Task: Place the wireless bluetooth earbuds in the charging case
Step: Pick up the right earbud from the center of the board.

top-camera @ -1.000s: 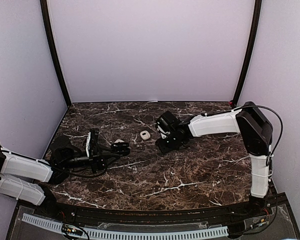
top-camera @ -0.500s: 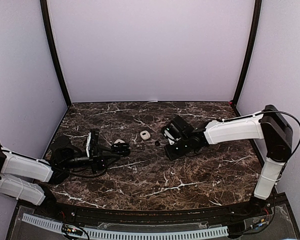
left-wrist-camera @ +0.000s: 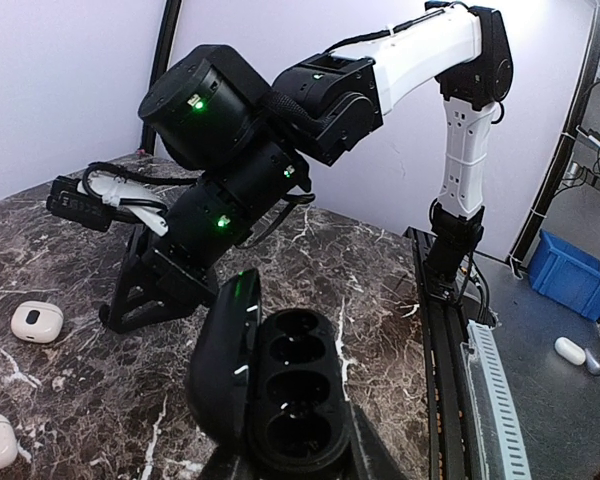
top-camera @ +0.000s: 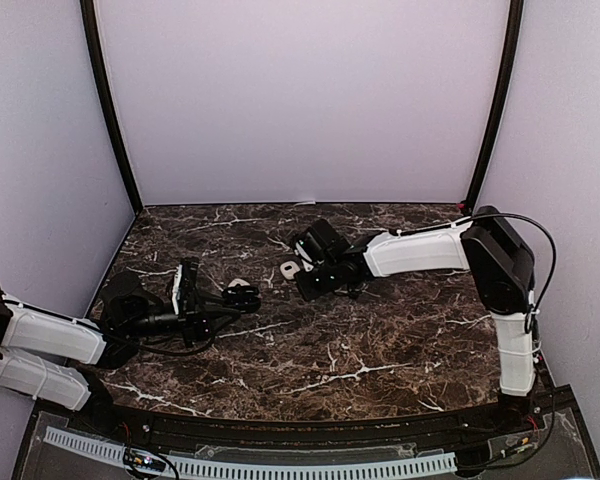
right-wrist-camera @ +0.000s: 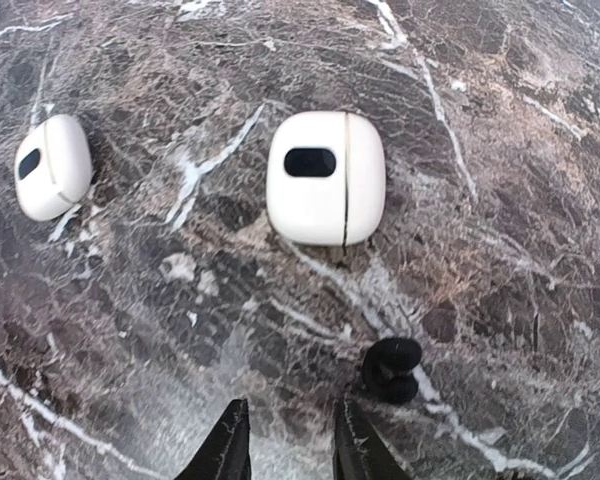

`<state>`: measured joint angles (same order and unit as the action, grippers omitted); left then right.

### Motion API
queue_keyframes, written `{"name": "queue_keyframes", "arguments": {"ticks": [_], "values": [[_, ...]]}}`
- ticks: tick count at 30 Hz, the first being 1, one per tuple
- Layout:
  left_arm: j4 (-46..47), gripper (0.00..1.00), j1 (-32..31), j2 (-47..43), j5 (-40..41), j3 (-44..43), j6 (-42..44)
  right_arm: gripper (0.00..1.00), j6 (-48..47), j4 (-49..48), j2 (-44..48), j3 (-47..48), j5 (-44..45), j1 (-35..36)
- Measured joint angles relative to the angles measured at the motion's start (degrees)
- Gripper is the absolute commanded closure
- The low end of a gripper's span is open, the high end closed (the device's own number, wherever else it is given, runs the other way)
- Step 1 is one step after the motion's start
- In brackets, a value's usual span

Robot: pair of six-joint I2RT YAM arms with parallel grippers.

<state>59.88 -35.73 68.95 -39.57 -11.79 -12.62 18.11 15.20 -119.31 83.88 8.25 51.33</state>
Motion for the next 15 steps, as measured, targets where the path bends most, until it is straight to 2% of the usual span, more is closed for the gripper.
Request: {"name": "queue_keyframes", "arguments": {"ticks": [7,15], "values": [[0.00,0.85,0.00,-0.07,-0.02,0.00,0.00,0.70,-0.02,2.38,-4.07,4.44,4.50,0.00],[-0.07,0.85,0.00,-0.22,0.07,0.00,0.04,0.69,0.17,4.57,-4.94,5.16,8.04,-0.04]]}}
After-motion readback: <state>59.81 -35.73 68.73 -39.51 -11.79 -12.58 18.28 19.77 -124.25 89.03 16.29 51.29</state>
